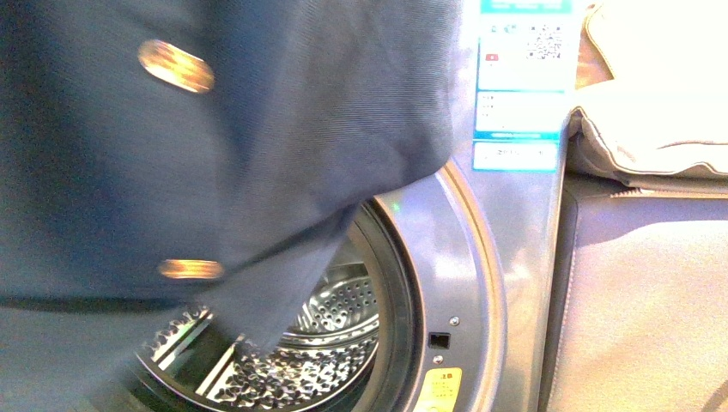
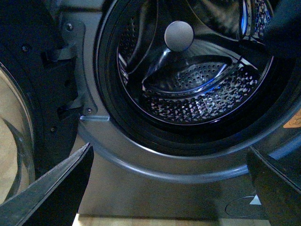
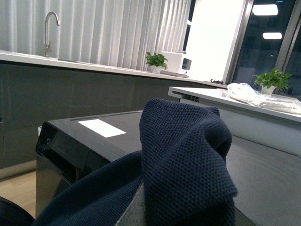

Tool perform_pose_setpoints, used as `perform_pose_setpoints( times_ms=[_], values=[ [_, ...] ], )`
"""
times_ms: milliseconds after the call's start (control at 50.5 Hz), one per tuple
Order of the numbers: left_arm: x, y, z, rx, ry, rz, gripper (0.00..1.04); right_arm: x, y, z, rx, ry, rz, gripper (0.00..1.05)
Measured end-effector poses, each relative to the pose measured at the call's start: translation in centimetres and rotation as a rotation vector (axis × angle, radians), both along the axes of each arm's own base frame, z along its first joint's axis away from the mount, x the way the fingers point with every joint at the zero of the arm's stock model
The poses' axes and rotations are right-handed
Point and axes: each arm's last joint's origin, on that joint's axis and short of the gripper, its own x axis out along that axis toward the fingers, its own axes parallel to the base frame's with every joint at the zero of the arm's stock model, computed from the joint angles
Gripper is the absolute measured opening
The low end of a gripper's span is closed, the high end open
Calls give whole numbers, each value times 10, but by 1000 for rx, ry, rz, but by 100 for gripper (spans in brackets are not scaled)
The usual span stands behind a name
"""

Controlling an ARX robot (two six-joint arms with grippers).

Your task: Put clothes into washing machine

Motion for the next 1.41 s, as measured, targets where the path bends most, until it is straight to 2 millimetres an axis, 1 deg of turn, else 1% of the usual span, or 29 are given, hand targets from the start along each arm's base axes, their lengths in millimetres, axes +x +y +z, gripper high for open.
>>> perform_pose_setpoints(
  times_ms=[277,317,357,377,416,456,575,614,694,773,813,852,931,991,1189,1268,1407],
  values=[
    [0,0,0,-1,0,-1,98,0,0,0,1,1,-5,9],
    [0,1,0,-78,7,-65,98,0,0,0,2,1,-7,9],
    [1,1,2,-209,21,-158,98,0,0,0,1,1,-7,9],
    [2,1,3,-250,25,-176,98,0,0,0,1,1,-6,9],
    [2,1,14,-331,11,-213,98,0,0,0,1,1,-6,9],
    [2,1,22,-349,-10,-233,98,0,0,0,1,2,-6,9],
    [2,-1,60,-356,-102,-317,98,0,0,0,1,2,-5,9],
    [5,-1,83,-337,-154,-361,98,0,0,0,1,2,-5,9],
    [12,-2,120,-300,-214,-448,98,0,0,0,1,2,-5,9],
    [19,-4,145,-248,-238,-534,98,0,0,0,1,1,-4,9],
    [23,-6,161,-183,-255,-617,98,0,0,0,1,1,-4,9],
    [26,-6,168,-156,-262,-654,98,0,0,0,0,1,-4,9],
    [37,-6,189,-101,-286,-736,98,0,0,0,1,1,-4,9],
    [46,-6,199,-82,-285,-784,98,0,0,0,0,1,-4,9],
    [72,-5,217,-16,-280,-918,98,0,0,0,1,1,-6,9],
    [83,-3,224,-5,-285,-935,98,0,0,0,1,1,-6,9],
    [117,6,233,-20,-265,-914,98,0,0,0,1,2,-6,9]
  ],
)
